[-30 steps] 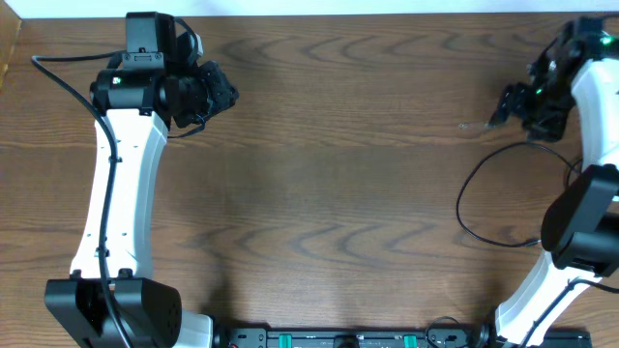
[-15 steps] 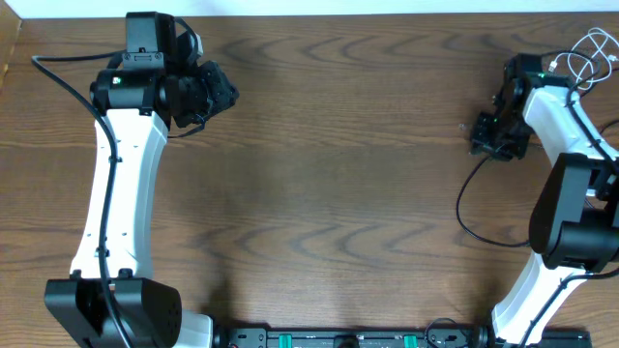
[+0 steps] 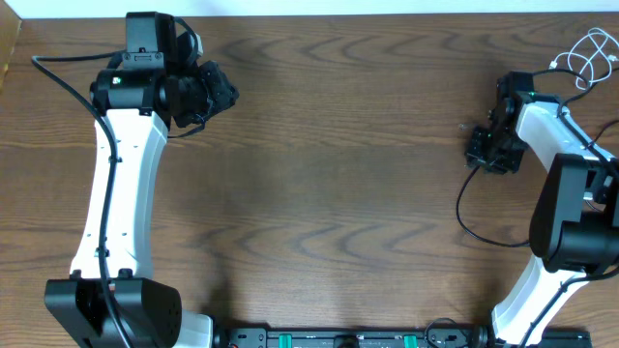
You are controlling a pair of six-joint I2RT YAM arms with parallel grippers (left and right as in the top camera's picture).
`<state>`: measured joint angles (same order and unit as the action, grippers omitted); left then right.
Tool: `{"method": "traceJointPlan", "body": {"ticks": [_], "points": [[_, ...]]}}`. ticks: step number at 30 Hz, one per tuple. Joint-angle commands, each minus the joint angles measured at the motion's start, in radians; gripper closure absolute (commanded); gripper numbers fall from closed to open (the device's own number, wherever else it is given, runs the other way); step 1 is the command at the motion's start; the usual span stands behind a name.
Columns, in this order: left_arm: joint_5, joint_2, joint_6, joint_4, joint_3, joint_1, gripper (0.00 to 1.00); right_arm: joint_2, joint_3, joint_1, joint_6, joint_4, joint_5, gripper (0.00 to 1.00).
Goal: Untangle cables
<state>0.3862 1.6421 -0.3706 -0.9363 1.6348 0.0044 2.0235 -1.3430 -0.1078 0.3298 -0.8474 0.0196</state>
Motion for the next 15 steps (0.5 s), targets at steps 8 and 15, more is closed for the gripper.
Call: {"method": "traceJointPlan", "body": {"ticks": [8,15], "points": [[-0.006,0.004,-0.009,0.0,-0.001,-0.004,0.67,0.008,0.037,-0.018,0.033,0.072,-0.019,0.99],[-0.006,0.004,-0.009,-0.001,-0.001,-0.004,0.67,-0.085,-0.148,-0.107,-0.034,-0.011,0.048,0.99]]}}
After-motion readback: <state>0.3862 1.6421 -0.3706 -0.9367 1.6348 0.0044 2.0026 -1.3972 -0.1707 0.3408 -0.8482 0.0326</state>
